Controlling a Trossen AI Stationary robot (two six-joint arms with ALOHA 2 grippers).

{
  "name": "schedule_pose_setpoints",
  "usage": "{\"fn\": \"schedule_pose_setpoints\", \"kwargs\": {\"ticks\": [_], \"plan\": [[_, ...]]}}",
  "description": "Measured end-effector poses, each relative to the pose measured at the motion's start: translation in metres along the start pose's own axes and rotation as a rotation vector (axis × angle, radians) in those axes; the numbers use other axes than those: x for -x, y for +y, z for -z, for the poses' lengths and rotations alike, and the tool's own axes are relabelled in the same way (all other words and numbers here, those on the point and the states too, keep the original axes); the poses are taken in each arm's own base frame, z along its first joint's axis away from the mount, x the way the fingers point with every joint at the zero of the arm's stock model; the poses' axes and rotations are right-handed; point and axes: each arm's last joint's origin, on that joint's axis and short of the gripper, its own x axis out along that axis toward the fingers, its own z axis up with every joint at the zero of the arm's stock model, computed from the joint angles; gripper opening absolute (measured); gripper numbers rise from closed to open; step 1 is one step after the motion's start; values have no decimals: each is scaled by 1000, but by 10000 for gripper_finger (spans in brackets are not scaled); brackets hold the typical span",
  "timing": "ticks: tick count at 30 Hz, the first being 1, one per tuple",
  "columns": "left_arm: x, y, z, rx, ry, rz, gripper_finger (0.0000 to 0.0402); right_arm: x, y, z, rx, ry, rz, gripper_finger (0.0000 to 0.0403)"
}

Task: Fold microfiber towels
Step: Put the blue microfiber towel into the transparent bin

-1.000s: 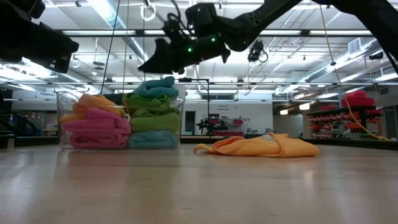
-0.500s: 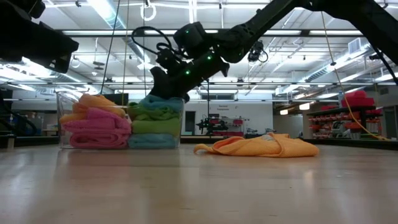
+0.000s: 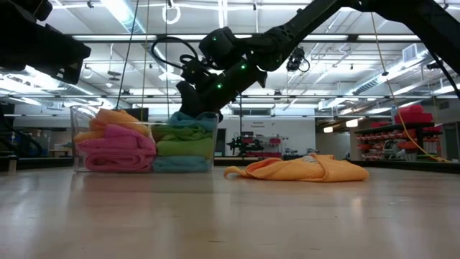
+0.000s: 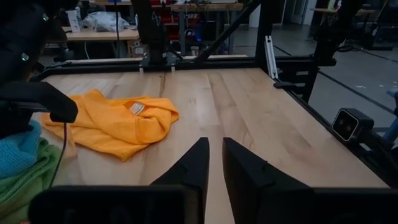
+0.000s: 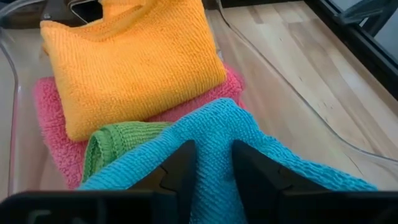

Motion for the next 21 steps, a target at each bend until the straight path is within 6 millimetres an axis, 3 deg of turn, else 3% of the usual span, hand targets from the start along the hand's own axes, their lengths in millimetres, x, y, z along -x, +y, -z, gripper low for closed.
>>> {"fn": "schedule_pose_setpoints", "kwargs": {"ticks": [10,21], "plan": [[0,0,0,-3,2,0,52,2,3,-1,-6,2,-2,113],[0,0,2,-14,16,-2,57,15,8,-43,15,-60,-13,113]]}}
